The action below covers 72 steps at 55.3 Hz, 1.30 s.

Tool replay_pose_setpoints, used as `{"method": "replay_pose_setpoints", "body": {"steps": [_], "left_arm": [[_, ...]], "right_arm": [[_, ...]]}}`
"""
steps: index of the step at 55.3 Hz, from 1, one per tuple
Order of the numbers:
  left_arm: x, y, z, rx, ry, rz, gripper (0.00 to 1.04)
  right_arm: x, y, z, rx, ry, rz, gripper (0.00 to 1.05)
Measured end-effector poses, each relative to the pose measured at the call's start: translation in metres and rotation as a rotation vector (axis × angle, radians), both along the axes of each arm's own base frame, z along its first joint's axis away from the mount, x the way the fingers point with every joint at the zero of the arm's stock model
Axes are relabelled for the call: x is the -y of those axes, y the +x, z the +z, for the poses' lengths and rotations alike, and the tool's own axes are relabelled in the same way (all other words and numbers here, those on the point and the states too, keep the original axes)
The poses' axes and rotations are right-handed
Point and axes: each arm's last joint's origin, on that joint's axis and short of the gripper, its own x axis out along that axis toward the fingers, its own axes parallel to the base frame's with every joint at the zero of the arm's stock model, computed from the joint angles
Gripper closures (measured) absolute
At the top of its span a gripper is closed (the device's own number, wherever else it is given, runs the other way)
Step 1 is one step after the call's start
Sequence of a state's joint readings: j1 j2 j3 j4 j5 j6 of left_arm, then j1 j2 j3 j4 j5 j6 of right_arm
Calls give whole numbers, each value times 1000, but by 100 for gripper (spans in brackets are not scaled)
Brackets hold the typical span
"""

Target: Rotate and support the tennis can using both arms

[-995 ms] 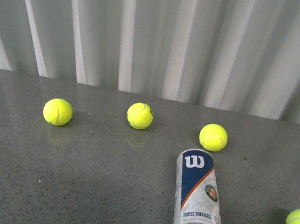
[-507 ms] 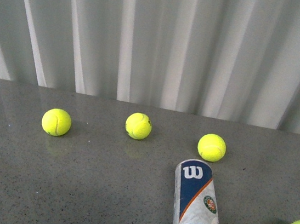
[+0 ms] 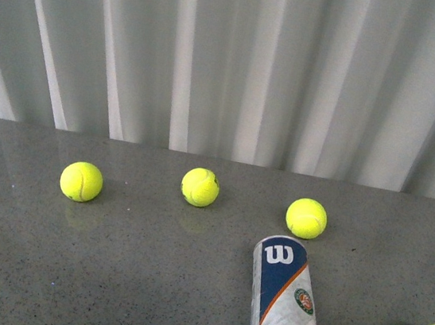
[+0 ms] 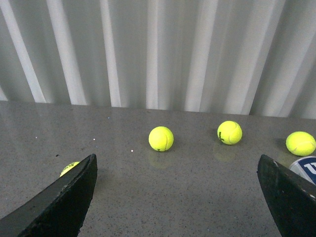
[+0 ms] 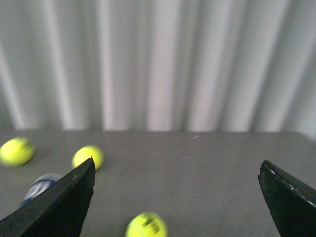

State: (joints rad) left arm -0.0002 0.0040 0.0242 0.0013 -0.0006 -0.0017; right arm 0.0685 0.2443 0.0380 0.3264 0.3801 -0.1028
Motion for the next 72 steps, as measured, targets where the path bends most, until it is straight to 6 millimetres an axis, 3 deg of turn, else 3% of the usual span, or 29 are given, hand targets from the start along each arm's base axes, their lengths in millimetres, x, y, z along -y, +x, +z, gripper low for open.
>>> {"method": "replay_pose_setpoints", "body": {"steps": [6,11,17,27,31,35,43,54,62,72], "left_arm": [[0,0,0,0,0,-1,7],[0,0,0,0,0,0,7],[0,0,0,-1,0,0,7],[0,0,0,-1,0,0,7],[0,0,0,0,0,0,7],[0,0,0,-1,0,0,7],[0,0,0,0,0,0,7],[0,0,0,-1,0,0,7],[0,0,0,0,0,0,7],[0,0,0,-1,0,0,7]], "right_arm": [[1,25,27,-2,20,18,7],[2,64,48,-110,100,94,7],[1,108,56,-268,200,158,7],[-14,173,46,-558,363,239,7],[-25,191,32,-699,417,300,7],[-40,207,4,-859,460,342,7],[-54,220,-33,-982,493,345,7],[-68,226,-68,-1088,493,366,7],[-79,228,-80,-1129,484,410,7],[-98,234,-76,-1120,454,498,7]]}}
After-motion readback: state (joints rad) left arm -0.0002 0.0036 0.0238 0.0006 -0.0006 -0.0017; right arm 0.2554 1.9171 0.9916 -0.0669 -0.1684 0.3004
